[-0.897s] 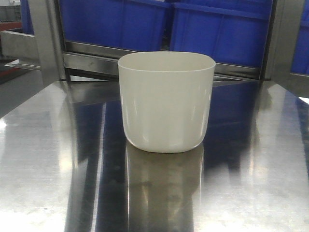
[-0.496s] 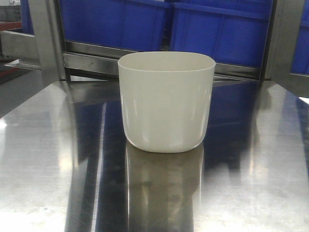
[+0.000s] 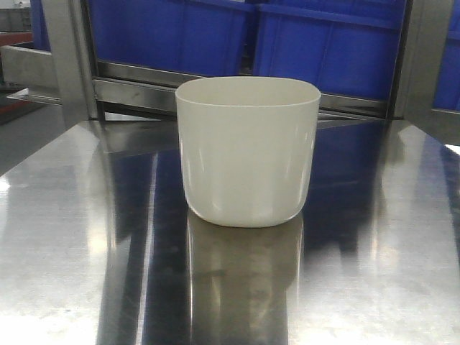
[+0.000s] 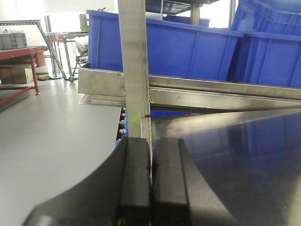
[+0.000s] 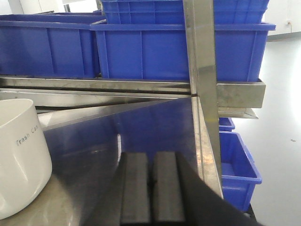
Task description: Move white bin to right shelf second layer
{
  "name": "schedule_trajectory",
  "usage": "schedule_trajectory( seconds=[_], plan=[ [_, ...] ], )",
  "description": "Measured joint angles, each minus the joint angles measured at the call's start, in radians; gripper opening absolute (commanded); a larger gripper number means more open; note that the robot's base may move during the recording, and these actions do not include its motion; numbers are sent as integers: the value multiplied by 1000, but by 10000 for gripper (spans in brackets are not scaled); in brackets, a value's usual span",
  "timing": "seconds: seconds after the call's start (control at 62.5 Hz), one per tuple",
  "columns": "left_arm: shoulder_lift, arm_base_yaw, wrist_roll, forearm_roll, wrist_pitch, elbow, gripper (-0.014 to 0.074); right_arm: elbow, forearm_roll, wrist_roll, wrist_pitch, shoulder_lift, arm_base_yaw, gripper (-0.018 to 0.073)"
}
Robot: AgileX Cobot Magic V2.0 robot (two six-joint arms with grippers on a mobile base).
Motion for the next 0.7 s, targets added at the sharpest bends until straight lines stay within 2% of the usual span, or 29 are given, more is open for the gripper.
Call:
schedule_trajectory(
  seconds=[0.705],
  plan=[
    [0,0,0,0,0,0,85,0,0,0,0,0,0,56]
  ],
)
